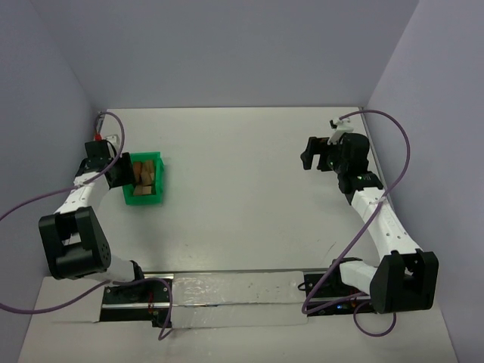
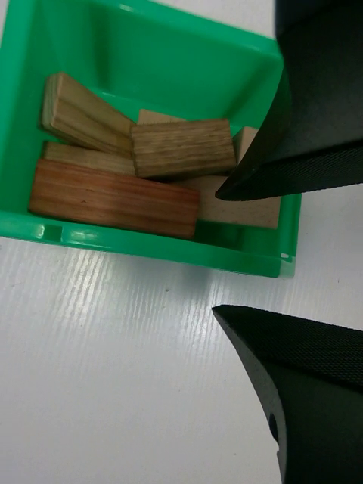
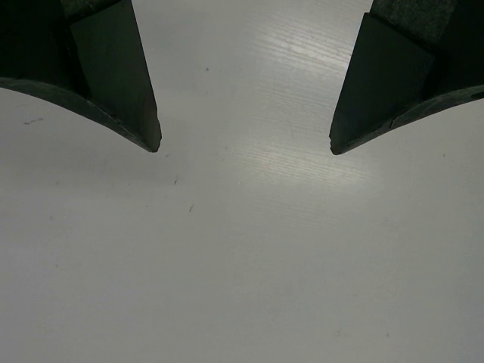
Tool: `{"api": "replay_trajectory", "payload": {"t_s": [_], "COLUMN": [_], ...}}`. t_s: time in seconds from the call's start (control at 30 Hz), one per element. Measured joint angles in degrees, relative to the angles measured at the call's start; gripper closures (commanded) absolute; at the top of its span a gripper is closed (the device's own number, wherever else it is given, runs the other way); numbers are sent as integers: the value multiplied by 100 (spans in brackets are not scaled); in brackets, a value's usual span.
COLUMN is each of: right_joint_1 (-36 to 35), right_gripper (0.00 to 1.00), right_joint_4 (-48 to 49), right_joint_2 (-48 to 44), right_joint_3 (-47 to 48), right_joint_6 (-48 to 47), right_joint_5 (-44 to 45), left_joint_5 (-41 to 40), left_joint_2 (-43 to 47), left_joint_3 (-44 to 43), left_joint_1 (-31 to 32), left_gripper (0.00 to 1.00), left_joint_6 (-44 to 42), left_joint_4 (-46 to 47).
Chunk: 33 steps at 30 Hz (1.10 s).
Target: Build the wood block tower
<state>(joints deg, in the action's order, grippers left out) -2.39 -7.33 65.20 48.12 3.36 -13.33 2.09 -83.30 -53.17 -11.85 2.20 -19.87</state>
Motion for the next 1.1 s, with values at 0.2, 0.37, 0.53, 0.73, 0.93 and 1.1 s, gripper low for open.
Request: {"api": "replay_trajectory", "payload": {"t_s": [0.2, 0.37, 0.53, 0.73, 0.93, 1.1], "right_joint_1": [0, 0, 0, 0, 0, 0], "right_gripper": [0, 0, 0, 0, 0, 0], "right_joint_4": [2, 2, 1, 3, 1, 2], "right_joint_2": [8, 32, 51, 76, 93, 93], "right_joint_3": [0, 0, 0, 0, 0, 0], "right_joint_6": [-2, -2, -4, -4, -4, -4], "right_joint_5": [15, 16, 16, 16, 14, 14], "left_joint_5": [-92, -137, -140, -266, -439, -976], "left_joint_2": [-447, -755, -951, -949, -891, -668], "left_joint_3": [0, -28, -44, -48, -48, -47], "left_joint_1": [-12, -23, -25, -27, 5, 348], "left_gripper": [50, 63, 79, 100, 100, 100], "left_joint_6": [-9, -22, -74, -114, -126, -299], "left_joint_4": [121, 284, 431, 597, 596, 530]}}
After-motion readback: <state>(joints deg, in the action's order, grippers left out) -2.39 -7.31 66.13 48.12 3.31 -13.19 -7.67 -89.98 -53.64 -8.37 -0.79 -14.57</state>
